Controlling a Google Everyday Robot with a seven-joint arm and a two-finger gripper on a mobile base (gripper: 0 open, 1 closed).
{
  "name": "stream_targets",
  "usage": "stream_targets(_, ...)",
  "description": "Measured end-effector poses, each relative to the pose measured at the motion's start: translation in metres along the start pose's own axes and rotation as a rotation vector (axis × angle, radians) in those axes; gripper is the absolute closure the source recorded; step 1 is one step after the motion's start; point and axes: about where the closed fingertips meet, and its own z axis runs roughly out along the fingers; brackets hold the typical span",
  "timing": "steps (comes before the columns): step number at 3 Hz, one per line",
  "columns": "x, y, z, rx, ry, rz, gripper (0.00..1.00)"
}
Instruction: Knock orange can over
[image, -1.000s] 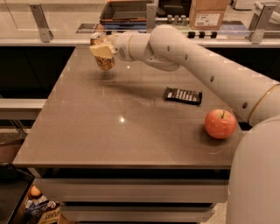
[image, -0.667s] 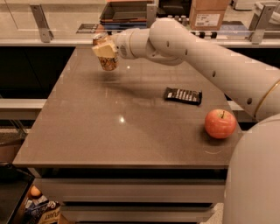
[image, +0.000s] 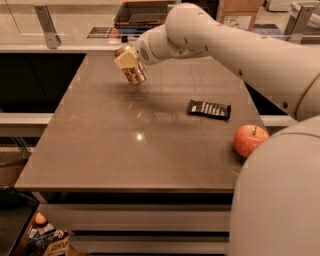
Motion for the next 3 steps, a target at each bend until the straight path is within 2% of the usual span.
stream_targets(2, 0.0136, -0.008, -0.0142, 0.069, 0.211, -0.05, 1.0)
stream_targets(3, 0.016, -0.0098, -0.0168, 0.094, 0.282, -0.08, 1.0)
